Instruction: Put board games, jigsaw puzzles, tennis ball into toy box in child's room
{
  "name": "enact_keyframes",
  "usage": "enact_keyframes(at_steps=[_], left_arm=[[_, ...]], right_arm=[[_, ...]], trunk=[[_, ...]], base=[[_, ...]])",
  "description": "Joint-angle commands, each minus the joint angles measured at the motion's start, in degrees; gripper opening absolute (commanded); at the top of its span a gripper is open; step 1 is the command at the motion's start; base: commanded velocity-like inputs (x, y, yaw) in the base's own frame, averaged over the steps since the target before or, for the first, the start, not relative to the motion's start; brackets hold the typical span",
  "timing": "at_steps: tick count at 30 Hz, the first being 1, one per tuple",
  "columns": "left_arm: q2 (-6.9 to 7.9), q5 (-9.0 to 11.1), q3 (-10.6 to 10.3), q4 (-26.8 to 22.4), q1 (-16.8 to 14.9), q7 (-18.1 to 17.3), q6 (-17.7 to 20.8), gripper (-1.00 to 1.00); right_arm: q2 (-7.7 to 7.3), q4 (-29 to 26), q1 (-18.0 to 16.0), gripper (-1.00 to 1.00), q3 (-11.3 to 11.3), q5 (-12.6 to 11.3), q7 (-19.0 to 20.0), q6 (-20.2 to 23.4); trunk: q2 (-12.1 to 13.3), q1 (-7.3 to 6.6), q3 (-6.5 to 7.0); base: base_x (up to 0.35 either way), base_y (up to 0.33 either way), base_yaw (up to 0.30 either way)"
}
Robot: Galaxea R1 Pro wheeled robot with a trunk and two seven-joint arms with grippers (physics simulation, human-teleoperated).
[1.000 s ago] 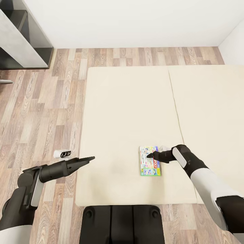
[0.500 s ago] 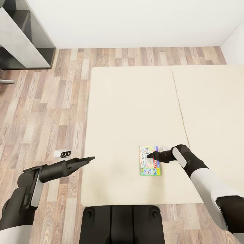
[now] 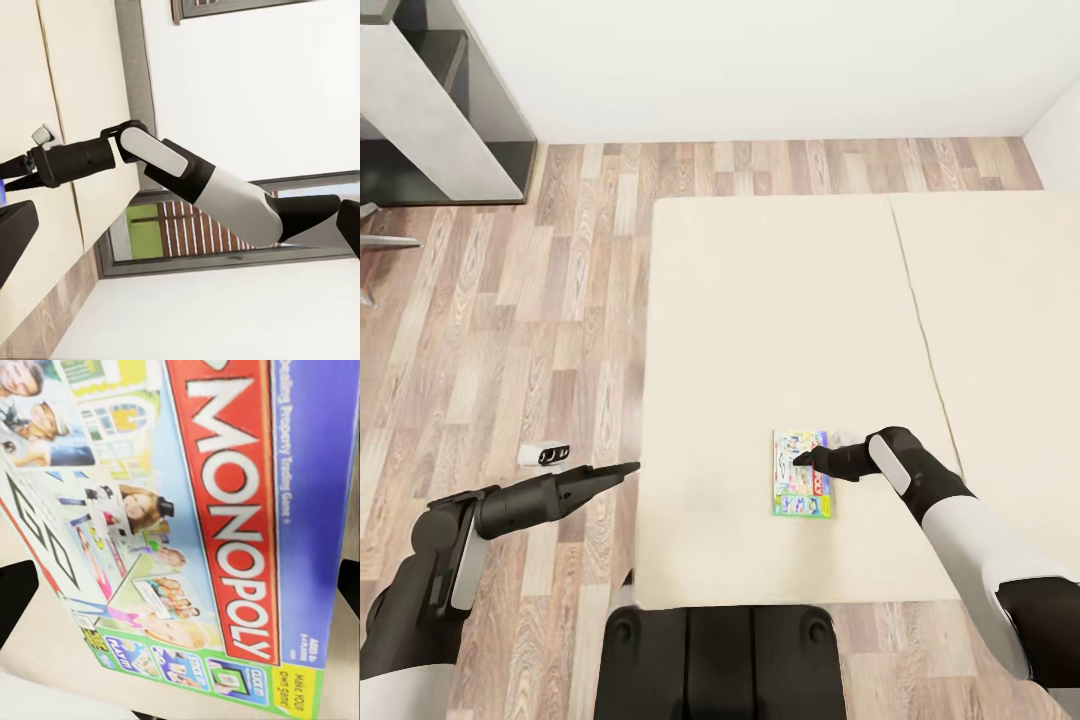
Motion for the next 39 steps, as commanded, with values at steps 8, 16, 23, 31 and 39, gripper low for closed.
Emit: enact_keyframes(at_steps=[8,16,23,31,39], left_arm=[[0.01,0.0,0.0,0.0,0.0,-0.2,0.6,1.0],[0.01,0.0,0.0,0.0,0.0,-0.2,0.6,1.0],[0.01,0.0,0.0,0.0,0.0,-0.2,0.6,1.0],[0.01,0.0,0.0,0.0,0.0,-0.2,0.6,1.0],[0.01,0.0,0.0,0.0,0.0,-0.2,0.6,1.0]], right_arm=[[-0.06,-0.1,0.0,1.0,0.2,0.4,0.5,0.1],[-0.06,-0.1,0.0,1.0,0.2,0.4,0.5,0.1],[-0.06,-0.1,0.0,1.0,0.3,0.4,0.5,0.1],[-0.06,-0.1,0.0,1.0,0.3,0.4,0.5,0.1],[-0.06,-0.1,0.0,1.0,0.3,0.4,0.5,0.1]], trunk=[[-0.1,0.03,-0.06],[-0.1,0.03,-0.06],[-0.1,0.03,-0.06],[-0.1,0.03,-0.06],[-0.1,0.03,-0.06]], base=[[0.0,0.129,0.0],[0.0,0.168,0.0],[0.0,0.225,0.0],[0.0,0.04,0.0],[0.0,0.001,0.0]])
